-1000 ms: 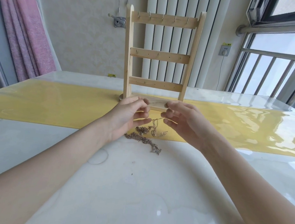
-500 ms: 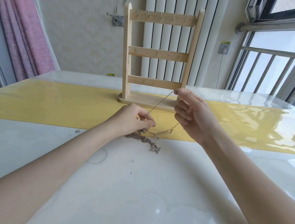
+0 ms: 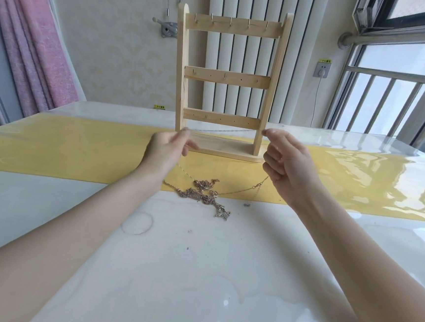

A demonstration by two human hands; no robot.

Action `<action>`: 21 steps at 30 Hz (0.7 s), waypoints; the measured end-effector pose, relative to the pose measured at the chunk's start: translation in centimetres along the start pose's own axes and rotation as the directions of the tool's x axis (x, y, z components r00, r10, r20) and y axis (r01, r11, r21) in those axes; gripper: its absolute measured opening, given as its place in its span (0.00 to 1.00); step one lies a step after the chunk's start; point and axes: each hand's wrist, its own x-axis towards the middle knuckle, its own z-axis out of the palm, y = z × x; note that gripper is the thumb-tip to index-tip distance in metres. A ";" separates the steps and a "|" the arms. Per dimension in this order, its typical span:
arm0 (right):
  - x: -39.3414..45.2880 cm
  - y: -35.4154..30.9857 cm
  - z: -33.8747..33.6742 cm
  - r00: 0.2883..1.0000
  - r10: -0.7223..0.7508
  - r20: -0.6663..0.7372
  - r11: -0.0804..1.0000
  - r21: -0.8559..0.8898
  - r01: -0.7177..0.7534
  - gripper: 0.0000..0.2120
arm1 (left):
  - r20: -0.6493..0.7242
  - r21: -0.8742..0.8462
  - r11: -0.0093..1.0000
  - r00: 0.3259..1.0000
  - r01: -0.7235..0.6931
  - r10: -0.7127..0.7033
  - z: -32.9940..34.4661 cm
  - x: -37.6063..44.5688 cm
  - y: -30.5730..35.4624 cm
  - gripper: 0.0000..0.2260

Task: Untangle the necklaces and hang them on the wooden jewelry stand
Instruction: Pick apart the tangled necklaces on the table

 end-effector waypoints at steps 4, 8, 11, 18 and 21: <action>0.1 1.2 -0.2 0.991 -0.131 0.005 0.798 -0.592 0.109 0.05 | 0.131 -0.362 0.889 0.960 0.280 -0.249 -0.6 0.0 0.8 0.22; 0.1 2.8 0.1 0.971 -0.172 0.167 0.296 -0.931 0.213 0.06 | 0.180 -0.105 0.963 0.957 0.247 -0.226 -0.6 -0.2 1.0 0.28; 0.2 2.2 0.2 0.977 -0.181 0.112 0.537 -0.821 0.193 0.08 | 0.221 0.060 0.976 0.951 0.208 -0.216 -0.3 -0.5 0.9 0.32; 0.0 2.1 -0.2 0.982 0.033 0.188 0.459 -0.876 0.152 0.03 | 0.007 0.427 0.904 0.999 0.029 -0.036 -0.4 -0.3 0.6 0.29; 0.1 2.2 -0.2 0.970 0.043 0.240 0.370 -0.906 0.207 0.03 | 0.014 0.427 0.904 1.000 0.012 -0.020 -0.4 -0.3 0.5 0.26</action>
